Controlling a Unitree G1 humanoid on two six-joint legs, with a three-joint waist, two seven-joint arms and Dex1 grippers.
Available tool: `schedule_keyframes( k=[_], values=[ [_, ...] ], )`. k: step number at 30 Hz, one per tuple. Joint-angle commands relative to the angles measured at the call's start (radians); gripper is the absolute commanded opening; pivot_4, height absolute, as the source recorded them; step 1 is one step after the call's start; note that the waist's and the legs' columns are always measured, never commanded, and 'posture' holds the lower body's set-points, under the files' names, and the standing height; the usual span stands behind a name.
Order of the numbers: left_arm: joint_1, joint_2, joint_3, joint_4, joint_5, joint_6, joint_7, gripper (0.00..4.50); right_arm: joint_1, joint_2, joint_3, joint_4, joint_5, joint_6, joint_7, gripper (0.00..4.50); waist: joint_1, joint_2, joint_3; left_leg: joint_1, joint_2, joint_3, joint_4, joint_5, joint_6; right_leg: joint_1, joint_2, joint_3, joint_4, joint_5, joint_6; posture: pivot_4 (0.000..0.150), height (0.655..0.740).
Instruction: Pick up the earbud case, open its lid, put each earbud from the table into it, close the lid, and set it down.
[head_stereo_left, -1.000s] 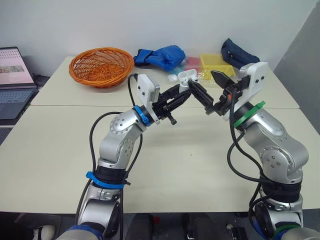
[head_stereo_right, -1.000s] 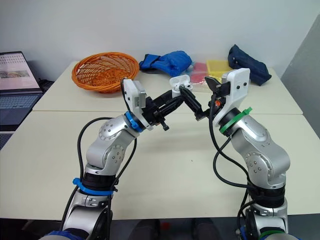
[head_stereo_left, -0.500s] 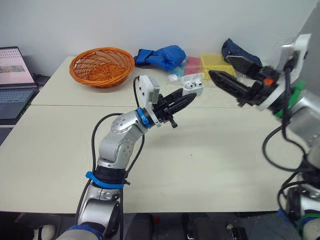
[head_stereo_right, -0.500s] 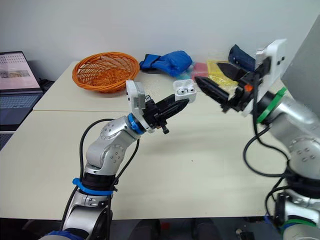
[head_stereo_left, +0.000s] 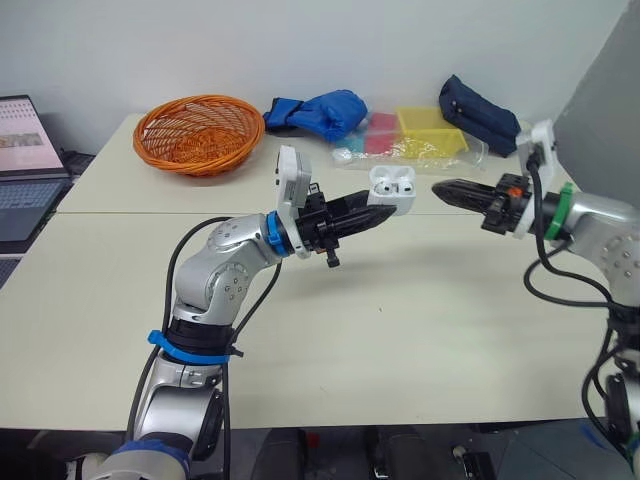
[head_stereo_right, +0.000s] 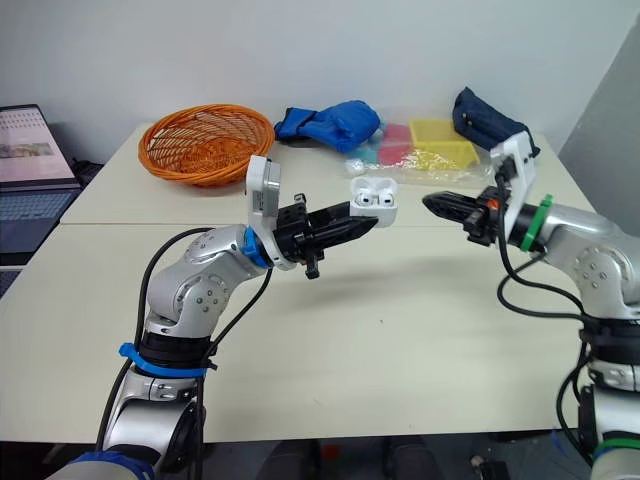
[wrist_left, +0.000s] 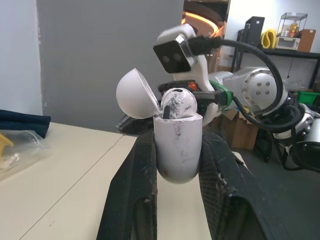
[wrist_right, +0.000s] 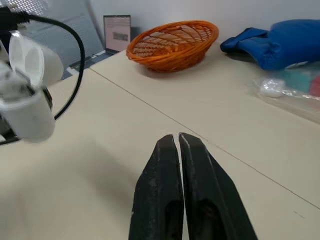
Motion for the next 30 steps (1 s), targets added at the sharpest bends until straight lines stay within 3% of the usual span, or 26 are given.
schedule_keyframes(
  k=[1,21,30],
  values=[
    [-0.005,0.000,-0.013,-0.034,0.004,-0.021,-0.025,0.75,-0.059,0.014,0.026,0.000,-0.027,-0.005,0.035,0.05,-0.001,0.000,0.000,0.000,0.000,-0.001,0.000,0.000,0.000,0.000,0.000,0.000,0.000,0.000,0.000,0.150,0.7400],
    [-0.015,-0.019,-0.034,-0.006,0.055,-0.038,-0.012,0.75,-0.095,0.046,-0.024,-0.152,0.067,0.177,0.016,0.05,-0.001,0.000,0.000,-0.002,0.000,-0.001,0.000,0.000,0.000,0.000,0.000,-0.001,-0.001,0.000,0.000,0.150,0.7400],
    [-0.056,-0.067,-0.005,0.041,0.076,-0.042,0.063,0.75,-0.054,0.020,0.007,-0.249,-0.032,0.096,-0.031,0.05,-0.001,0.000,0.000,-0.002,0.000,-0.001,0.000,0.000,0.000,0.000,0.000,-0.001,-0.001,0.000,0.000,0.150,0.7400]
  ],
)
